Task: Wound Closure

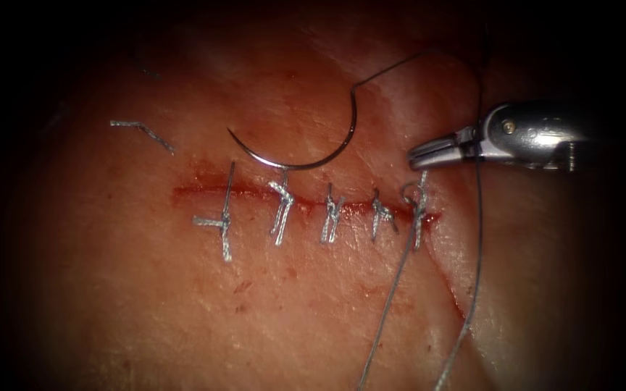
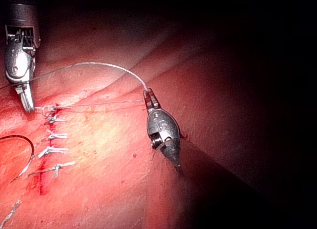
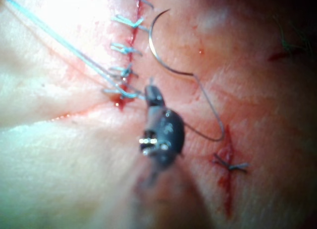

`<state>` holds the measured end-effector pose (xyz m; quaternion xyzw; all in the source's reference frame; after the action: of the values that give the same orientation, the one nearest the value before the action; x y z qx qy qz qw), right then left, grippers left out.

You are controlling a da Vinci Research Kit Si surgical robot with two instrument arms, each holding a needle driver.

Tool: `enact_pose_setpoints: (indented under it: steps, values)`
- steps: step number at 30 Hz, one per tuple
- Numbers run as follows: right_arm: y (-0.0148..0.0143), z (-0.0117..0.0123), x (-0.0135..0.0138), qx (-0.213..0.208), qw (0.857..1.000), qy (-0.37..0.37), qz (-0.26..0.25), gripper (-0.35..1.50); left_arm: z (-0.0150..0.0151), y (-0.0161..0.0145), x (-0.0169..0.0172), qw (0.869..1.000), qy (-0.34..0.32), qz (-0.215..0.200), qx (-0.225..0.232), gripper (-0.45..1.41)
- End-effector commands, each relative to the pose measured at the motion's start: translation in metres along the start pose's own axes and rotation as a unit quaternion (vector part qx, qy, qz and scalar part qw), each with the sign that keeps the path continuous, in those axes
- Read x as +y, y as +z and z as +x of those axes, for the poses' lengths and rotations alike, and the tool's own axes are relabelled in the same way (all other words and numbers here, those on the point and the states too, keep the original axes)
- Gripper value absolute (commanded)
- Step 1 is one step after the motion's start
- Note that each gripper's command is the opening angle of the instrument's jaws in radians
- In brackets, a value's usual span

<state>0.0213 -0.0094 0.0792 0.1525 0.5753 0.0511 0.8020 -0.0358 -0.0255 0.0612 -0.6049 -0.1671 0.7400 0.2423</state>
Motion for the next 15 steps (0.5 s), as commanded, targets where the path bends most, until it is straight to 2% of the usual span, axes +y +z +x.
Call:
enact_pose_setpoints:
  steps: [1,3,6,15]
  values:
    - [0.0015,-0.0005,0.0008,-0.001,1.000,0.003,-0.004,-0.35,-0.0010,0.0006,0.0010,1.000,-0.004,-0.005,-0.001,-0.45]
    - [0.0018,-0.0007,0.0010,-0.001,1.000,0.002,-0.006,-0.35,-0.0011,0.0006,0.0016,1.000,-0.002,-0.010,-0.002,-0.45]
    - [0.0025,-0.0017,0.0015,-0.003,1.000,0.008,-0.010,-0.35,-0.0017,0.0002,0.0045,1.000,-0.011,-0.027,-0.006,-0.45]
    - [0.0018,-0.0035,0.0033,-0.021,0.999,0.013,-0.038,-0.35,-0.0044,0.0007,0.0086,0.999,-0.031,-0.039,-0.012,-0.45]
